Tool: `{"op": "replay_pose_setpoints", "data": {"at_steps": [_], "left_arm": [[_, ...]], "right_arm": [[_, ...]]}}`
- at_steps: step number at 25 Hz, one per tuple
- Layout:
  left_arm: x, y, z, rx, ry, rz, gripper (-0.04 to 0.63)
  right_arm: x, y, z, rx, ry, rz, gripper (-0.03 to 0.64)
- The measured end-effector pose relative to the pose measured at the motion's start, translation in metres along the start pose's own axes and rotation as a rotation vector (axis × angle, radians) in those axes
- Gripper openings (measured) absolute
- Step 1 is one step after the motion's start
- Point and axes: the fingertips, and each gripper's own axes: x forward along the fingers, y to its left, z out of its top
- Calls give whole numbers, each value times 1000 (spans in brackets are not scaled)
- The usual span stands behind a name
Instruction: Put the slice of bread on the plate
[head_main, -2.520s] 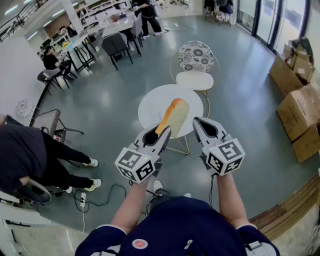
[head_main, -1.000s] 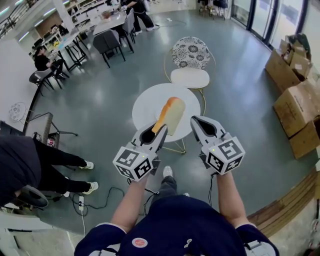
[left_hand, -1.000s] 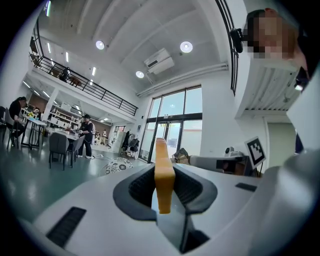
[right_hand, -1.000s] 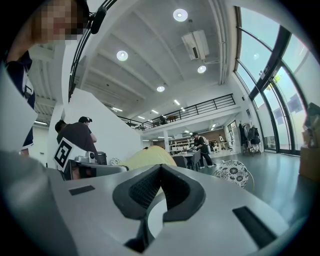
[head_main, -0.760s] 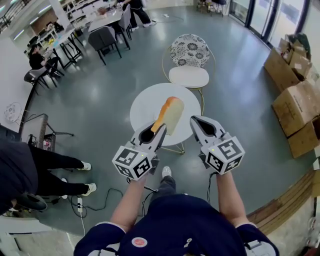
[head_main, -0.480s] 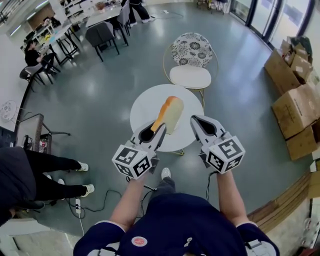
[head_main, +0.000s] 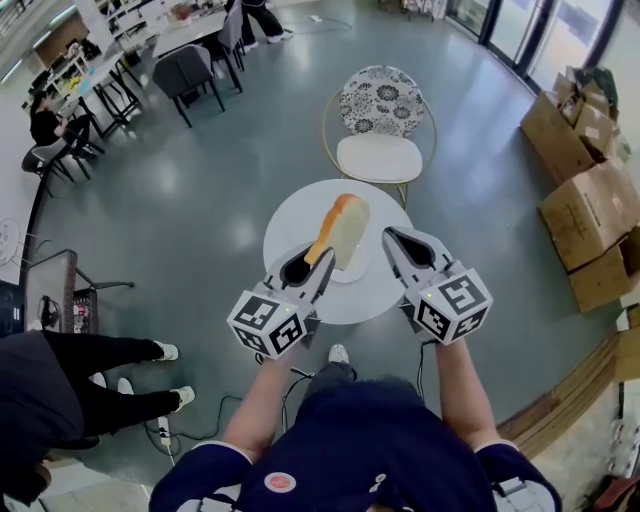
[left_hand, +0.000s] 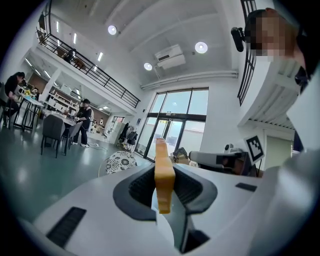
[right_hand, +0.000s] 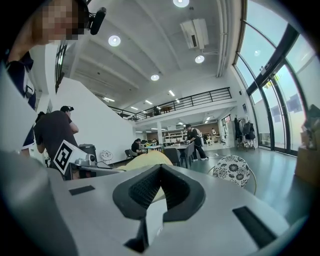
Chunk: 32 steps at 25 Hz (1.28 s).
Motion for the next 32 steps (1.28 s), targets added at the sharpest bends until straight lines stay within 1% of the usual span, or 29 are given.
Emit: {"op": "replay_pose_setpoints", "data": {"at_steps": [5,11,16,26,32], "left_arm": [[4,22,0,-16,14,-25,92],[10,38,-6,-45,27,-32,92],[17,42,-8,-50,29,-25,94],[29,41,-4,-31,17,5,93],[35,41,-8,-40,27,10,92]], "right_arm": [[23,-3,-4,10,12,-23,5],[38,-8,-13,20,44,-33,5],[43,-17,-17,26,52,-27,5],[51,-34,-11,28,22,13,5],[52,-41,-12,38,17,20,5]]}}
